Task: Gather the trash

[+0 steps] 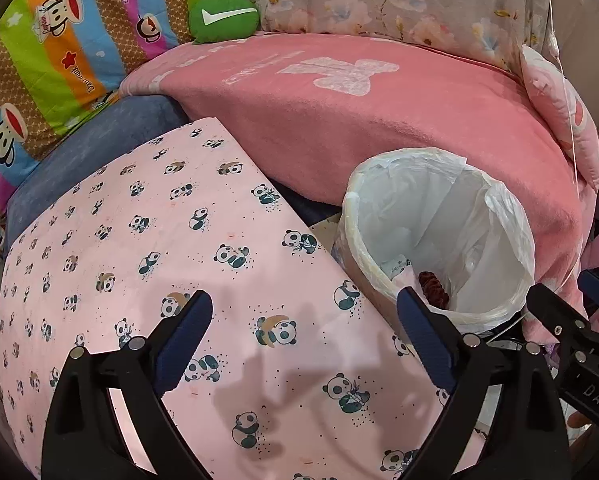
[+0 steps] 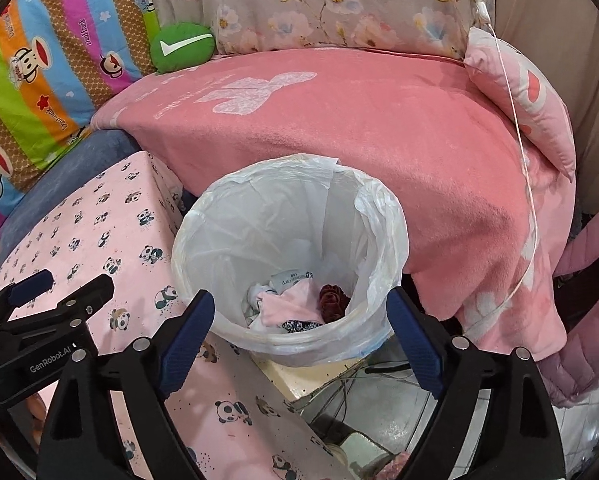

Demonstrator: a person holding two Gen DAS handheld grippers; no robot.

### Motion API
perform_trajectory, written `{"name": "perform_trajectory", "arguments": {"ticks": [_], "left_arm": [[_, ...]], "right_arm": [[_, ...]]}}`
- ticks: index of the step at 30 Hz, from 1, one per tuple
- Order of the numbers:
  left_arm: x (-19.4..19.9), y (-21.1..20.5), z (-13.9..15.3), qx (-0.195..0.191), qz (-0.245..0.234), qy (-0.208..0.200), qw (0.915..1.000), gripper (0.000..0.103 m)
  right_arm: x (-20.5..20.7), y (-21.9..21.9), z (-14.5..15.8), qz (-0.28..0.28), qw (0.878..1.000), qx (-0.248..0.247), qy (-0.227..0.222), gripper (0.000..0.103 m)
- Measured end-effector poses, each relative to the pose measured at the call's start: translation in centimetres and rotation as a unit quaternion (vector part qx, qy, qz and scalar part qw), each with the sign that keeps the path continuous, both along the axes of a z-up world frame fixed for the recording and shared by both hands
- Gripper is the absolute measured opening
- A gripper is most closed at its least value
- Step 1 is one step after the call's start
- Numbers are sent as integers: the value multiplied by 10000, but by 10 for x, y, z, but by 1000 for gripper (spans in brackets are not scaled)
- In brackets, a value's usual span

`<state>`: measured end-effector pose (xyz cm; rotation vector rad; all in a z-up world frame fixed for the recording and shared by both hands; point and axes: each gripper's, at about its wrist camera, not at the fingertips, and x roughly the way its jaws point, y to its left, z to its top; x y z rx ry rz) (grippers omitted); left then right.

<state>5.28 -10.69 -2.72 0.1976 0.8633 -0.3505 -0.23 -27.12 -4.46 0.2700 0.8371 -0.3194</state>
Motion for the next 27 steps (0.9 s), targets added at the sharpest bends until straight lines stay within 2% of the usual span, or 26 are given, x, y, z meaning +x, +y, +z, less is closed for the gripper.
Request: {"name": "perform_trajectory", "arguments": {"ticks": [5, 14, 16, 27], "left_arm": [[-5, 1, -3, 102, 22, -32, 9999, 90], [-9, 3, -6, 144, 30, 12, 9999, 90], [-10, 3, -6, 154, 29, 25, 9999, 91], [-15, 1, -9, 116, 12, 112, 9999, 93]], "right_arm": [[-4, 3, -2, 39, 9998, -138, 125, 92], [-17, 10, -8, -57, 9995, -301, 109, 93], [-20, 11, -9, -87, 9993, -346, 92, 98], [-23, 7, -5, -170, 9991, -385, 31, 98]]}}
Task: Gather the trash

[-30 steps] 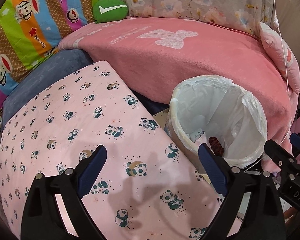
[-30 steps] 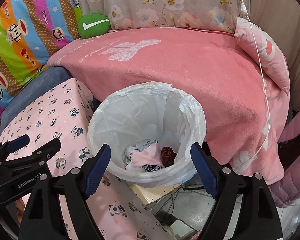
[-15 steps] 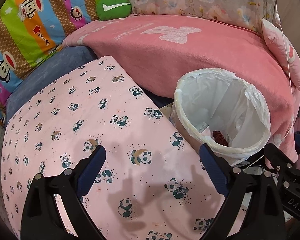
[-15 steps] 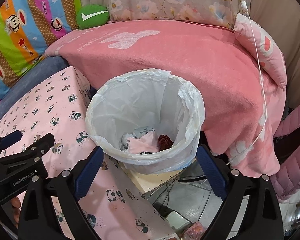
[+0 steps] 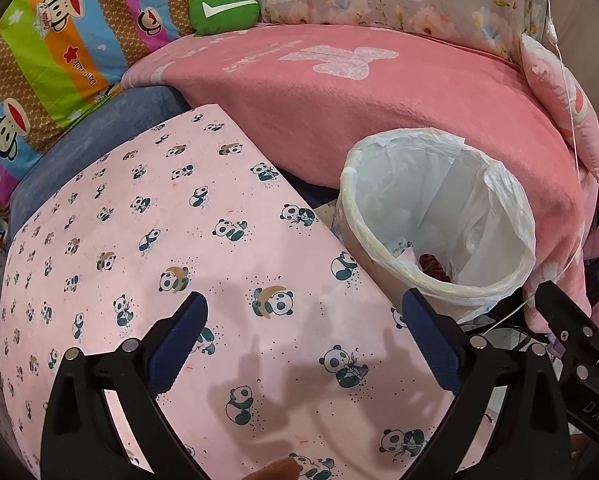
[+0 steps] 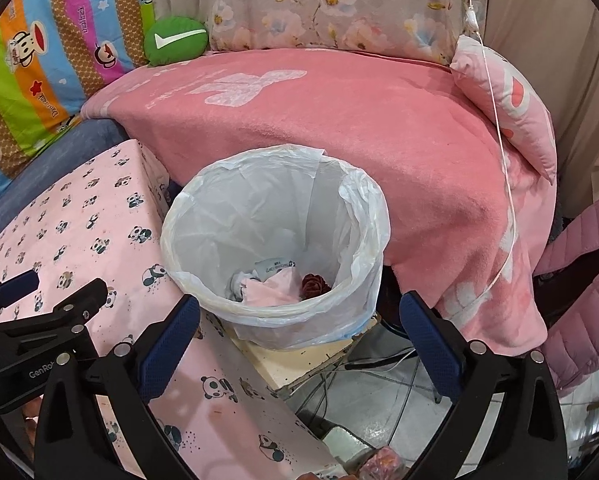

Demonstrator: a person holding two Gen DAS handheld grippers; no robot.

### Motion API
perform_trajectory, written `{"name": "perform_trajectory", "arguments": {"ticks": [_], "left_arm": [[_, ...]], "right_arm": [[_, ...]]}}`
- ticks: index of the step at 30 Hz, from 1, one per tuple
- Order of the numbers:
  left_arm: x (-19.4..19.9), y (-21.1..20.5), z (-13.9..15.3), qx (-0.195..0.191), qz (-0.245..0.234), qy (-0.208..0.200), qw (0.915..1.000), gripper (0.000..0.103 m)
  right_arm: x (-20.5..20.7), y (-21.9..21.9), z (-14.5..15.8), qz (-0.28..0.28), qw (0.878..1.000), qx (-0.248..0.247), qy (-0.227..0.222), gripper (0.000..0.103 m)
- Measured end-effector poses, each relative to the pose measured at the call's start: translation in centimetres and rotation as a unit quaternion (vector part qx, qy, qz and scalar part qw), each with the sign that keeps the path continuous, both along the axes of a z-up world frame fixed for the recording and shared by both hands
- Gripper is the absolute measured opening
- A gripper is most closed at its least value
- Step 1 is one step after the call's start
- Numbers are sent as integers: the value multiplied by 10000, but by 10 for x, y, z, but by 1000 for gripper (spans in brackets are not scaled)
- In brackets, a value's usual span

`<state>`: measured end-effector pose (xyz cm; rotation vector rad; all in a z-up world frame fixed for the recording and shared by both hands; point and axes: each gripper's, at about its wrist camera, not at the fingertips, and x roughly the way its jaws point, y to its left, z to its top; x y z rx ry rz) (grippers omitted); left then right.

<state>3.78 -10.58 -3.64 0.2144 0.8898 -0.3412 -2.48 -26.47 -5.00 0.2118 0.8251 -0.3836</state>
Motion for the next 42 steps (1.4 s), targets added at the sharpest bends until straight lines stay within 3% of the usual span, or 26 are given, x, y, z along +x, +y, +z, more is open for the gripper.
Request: {"name": "perform_trajectory", "arguments": {"ticks": [28, 42], "left_arm": [[-13, -7, 2, -72, 83, -52, 9999, 96], [-14, -8, -3, -124, 101, 144, 9998, 96]], "right_arm": [[-10, 7, 4, -45, 10000, 31, -14, 98], [-12, -1, 0, -97, 9999, 63, 9, 98]]}}
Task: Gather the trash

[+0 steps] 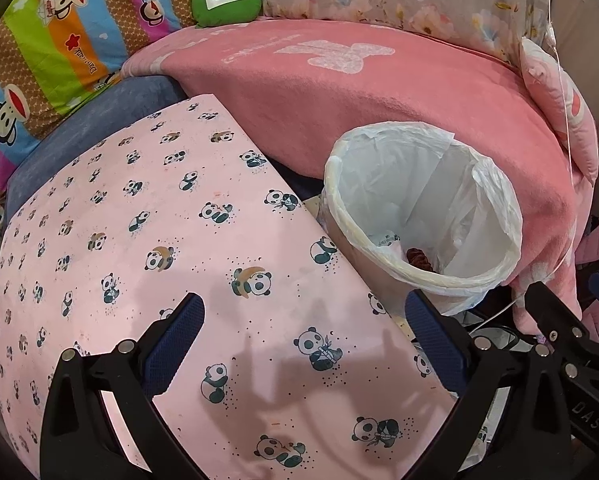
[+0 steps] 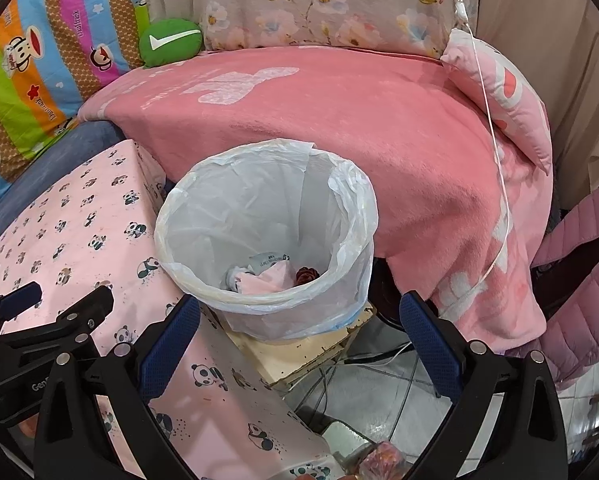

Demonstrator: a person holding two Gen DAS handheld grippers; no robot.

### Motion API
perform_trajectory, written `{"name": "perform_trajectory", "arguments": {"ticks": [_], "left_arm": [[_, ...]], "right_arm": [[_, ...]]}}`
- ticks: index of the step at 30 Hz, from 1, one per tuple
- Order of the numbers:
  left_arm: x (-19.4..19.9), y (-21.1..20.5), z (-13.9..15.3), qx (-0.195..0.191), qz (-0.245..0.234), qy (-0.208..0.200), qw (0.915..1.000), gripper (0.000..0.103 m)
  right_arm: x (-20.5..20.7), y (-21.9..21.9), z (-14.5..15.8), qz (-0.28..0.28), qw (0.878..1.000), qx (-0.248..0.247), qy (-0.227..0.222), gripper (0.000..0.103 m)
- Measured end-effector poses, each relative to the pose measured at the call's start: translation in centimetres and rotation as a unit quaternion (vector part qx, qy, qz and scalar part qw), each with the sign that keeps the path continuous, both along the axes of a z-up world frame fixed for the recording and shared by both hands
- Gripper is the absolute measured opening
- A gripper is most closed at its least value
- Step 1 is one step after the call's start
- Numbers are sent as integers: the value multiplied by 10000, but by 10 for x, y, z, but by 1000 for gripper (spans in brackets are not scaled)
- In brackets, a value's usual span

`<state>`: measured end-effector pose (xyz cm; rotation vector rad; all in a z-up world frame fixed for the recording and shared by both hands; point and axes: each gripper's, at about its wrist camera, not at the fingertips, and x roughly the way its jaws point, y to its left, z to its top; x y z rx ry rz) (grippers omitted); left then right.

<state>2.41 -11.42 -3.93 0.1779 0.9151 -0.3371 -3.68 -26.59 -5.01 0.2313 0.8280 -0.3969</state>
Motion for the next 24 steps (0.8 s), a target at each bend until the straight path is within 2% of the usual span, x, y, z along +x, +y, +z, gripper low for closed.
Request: {"name": "perform_trajectory", "arguments": {"ticks": [24], "left_arm": [[1, 3, -1, 13, 67, -3, 10000, 96]], "right_arm": [[-1, -1, -1, -11, 10000, 7, 11, 98]]}}
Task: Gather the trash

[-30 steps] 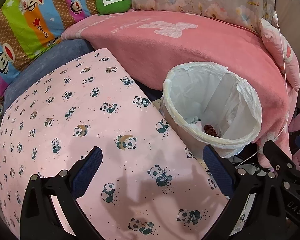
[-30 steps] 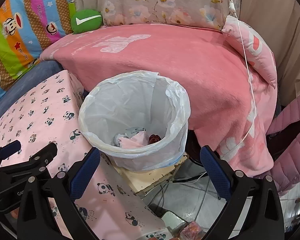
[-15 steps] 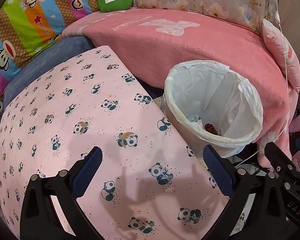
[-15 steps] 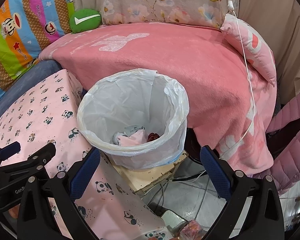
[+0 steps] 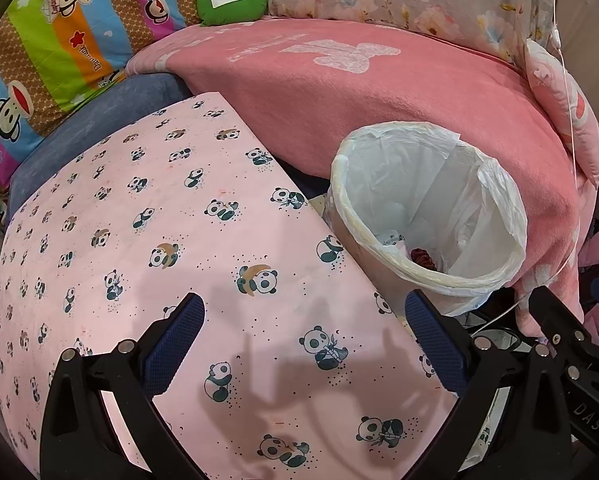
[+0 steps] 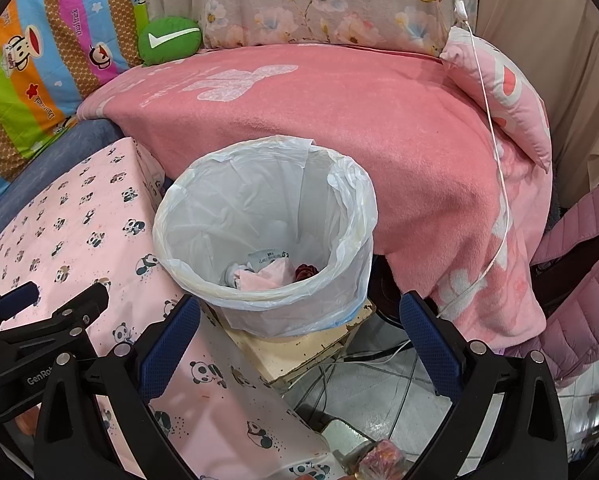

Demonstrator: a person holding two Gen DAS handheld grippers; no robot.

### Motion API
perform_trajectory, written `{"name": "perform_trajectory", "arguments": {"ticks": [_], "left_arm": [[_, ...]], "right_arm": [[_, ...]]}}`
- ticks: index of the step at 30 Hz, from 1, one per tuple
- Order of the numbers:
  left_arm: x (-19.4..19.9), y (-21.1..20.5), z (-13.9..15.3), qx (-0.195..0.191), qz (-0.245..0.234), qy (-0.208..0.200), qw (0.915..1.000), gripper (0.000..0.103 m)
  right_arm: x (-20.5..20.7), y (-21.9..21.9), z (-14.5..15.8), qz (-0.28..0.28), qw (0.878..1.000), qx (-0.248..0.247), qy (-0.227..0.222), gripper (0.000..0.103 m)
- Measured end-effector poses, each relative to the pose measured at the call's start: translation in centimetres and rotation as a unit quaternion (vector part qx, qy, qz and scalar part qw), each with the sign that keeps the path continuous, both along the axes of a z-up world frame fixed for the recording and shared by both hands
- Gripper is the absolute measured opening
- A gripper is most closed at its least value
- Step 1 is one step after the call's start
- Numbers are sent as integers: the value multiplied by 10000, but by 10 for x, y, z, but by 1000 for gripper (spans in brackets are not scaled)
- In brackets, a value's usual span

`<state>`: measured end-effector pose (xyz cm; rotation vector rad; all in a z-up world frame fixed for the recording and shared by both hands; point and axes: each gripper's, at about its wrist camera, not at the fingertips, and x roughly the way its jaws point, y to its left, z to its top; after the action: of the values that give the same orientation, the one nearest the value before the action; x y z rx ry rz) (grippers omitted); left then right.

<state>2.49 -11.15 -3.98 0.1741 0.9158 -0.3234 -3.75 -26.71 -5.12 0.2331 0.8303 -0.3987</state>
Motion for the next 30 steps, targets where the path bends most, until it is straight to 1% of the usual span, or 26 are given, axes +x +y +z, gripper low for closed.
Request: {"name": "perform_trajectory", "arguments": {"ticks": [30], "left_arm": [[0, 0, -1, -4, 7, 18, 10000, 96]], "right_arm": [[0, -2, -1, 8, 10000, 4, 3, 98]]}}
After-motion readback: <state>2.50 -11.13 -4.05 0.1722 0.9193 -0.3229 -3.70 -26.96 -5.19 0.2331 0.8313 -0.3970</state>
